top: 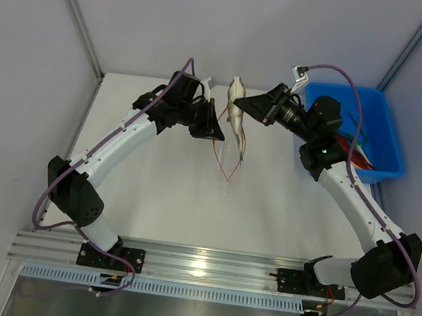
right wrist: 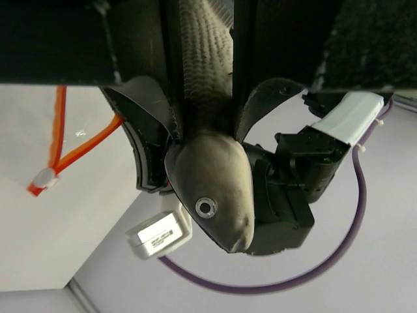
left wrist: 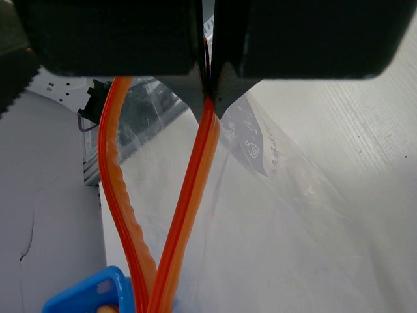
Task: Place the food in the zip-top bag and seal the zipper
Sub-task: Place the fake fish in the zipper food storage bag, then pick up the fake food from the bin.
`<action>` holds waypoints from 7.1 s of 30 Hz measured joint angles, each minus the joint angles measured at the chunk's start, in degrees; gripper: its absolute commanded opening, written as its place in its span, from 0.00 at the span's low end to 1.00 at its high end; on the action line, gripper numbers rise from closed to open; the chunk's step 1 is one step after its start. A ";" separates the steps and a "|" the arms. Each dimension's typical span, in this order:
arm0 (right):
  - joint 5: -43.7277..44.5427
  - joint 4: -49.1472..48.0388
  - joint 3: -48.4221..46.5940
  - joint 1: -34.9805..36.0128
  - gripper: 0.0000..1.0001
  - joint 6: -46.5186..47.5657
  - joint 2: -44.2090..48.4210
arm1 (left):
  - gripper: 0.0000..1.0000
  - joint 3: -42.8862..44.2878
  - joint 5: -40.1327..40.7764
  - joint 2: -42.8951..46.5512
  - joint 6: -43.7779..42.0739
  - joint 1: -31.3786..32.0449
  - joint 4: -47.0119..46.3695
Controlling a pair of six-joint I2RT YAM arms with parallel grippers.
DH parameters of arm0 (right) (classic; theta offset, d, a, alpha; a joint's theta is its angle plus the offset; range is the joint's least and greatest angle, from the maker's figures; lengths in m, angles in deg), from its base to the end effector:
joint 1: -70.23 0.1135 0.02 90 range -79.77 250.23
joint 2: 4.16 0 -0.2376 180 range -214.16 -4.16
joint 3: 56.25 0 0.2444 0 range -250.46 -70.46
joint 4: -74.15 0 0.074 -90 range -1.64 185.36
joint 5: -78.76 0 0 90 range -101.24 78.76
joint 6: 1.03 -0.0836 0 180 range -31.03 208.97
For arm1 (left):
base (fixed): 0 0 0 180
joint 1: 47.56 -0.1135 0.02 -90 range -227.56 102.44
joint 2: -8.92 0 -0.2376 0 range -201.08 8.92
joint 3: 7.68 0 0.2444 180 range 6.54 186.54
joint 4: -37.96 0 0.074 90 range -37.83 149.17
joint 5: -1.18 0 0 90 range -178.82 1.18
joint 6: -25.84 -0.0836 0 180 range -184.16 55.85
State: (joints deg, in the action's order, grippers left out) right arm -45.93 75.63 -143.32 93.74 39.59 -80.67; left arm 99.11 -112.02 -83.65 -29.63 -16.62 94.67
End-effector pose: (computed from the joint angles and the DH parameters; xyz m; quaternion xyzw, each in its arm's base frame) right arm 0.2981 0.1816 0.4119 -0.0824 0.6545 0.5871 0.4693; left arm 0.3080 -0.2230 0.3090 0.0529 0.8987 -0.3682 0.2324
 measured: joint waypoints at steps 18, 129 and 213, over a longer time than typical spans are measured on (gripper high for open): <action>10.03 -17.86 9.92 8.76 0.00 3.52 -1.16 | 0.01 -2.84 -3.78 0.00 1.57 -0.48 -1.90; 39.60 52.48 -30.95 -32.94 0.84 26.86 -37.42 | 0.00 -18.75 -12.02 9.64 6.84 -2.08 -17.29; 56.17 58.47 -49.86 -26.99 0.00 53.83 -46.95 | 0.01 -16.37 -12.55 7.17 2.49 -2.08 -10.25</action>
State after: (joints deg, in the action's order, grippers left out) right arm 10.24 134.09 -193.18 66.74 93.42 -127.62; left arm 82.74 -124.57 -76.49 -27.14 -18.70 84.42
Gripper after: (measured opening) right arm 0.047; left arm 0.005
